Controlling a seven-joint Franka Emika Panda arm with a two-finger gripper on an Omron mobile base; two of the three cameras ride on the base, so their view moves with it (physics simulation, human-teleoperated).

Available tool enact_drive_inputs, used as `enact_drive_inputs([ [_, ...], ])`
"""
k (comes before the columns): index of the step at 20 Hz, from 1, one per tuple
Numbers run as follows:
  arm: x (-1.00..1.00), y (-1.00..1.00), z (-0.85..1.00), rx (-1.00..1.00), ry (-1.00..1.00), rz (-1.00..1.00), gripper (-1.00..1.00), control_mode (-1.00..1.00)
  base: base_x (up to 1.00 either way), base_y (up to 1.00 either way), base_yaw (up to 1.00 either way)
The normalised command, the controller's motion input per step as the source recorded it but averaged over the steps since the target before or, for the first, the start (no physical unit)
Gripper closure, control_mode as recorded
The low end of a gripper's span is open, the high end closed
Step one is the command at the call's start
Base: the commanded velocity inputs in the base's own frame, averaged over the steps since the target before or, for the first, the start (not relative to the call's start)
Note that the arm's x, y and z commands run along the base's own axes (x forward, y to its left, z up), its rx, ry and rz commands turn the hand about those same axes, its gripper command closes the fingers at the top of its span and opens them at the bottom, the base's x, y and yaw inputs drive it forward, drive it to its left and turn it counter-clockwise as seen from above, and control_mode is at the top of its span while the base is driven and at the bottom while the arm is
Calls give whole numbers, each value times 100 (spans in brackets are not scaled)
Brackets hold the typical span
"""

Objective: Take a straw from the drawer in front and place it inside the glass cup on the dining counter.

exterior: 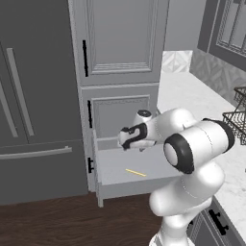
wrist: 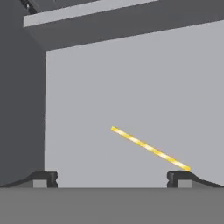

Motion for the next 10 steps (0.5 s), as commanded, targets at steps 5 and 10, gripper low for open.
enact_drive_inputs([
  [5, -1, 0, -28, -23, 2, 37, -100, -100, 0, 0, 0],
  [10, -1, -3, -18, -4, 0, 29, -100, -100, 0, 0, 0],
])
